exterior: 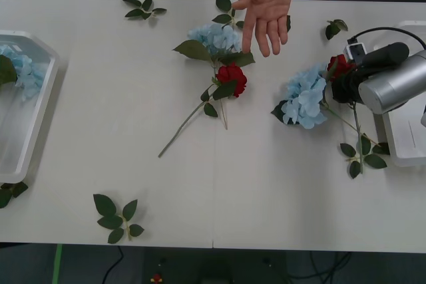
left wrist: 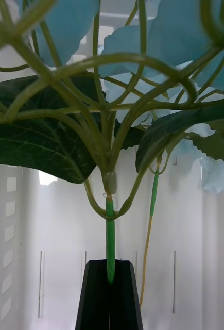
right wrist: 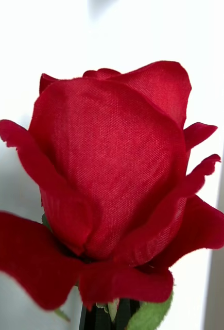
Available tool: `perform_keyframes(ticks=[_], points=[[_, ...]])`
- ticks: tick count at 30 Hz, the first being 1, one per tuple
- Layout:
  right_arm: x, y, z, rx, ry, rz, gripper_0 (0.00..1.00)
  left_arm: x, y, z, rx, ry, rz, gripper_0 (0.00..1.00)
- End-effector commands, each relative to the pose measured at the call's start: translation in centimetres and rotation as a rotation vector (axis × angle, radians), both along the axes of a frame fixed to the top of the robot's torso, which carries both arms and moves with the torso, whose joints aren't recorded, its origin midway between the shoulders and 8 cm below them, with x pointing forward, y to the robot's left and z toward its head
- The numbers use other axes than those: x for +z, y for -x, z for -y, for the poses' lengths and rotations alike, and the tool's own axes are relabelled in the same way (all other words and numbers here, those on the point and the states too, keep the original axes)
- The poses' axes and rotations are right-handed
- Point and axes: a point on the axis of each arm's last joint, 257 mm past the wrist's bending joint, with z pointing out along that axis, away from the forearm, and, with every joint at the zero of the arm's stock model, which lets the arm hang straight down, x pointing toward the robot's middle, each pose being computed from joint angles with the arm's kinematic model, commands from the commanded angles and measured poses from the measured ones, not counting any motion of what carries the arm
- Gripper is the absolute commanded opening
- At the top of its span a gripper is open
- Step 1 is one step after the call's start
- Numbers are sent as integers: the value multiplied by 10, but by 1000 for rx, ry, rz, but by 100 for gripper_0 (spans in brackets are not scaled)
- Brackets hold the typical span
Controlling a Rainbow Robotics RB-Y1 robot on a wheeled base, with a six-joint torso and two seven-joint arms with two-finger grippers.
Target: Place the red flowers into the right box and the blue flowers into the left box. If a person shows an open palm, hand one flower to the person first, then continue sorting.
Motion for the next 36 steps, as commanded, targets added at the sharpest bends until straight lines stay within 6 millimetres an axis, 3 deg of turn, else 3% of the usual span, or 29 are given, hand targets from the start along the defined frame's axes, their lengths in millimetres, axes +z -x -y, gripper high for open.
perform_keyframes(ticks=[1, 5, 6, 8, 14, 15, 16, 19, 23, 27, 30, 36], points=[[103, -35, -8, 6, -85, 191, 0, 2, -3, -2, -16, -22, 25, 0], [180, -45, -18, 40, -175, 374, 0, -7, -3, -2, -7, -26, 21, 0], [188, -46, -18, 44, -188, 399, 0, -9, -3, -3, 0, -29, 23, 0], [227, -46, -29, 82, -234, 509, 0, -16, -7, -3, 20, -26, 40, 0], [311, -28, -55, 205, -296, 784, 0, -16, -13, -3, 19, -41, 55, 2], [318, -25, -58, 219, -297, 812, 0, -16, -13, -3, 20, -41, 53, 6], [334, -20, -65, 253, -290, 871, 0, -15, -13, -2, 19, -39, 55, 24], [352, -14, -77, 295, -279, 948, 0, -15, -14, -1, 21, -33, 60, 57], [379, -8, -104, 359, -213, 1048, 0, -14, -14, -2, 23, -32, 63, 83], [398, -5, -136, 411, -155, 1107, 0, -16, -14, -2, 25, -32, 62, 87], [409, -4, -159, 435, -179, 1131, 0, -16, -14, -3, 26, -32, 62, 100], [417, -10, -176, 433, -233, 1139, 0, -16, -16, -9, 44, -53, 72, 100]])
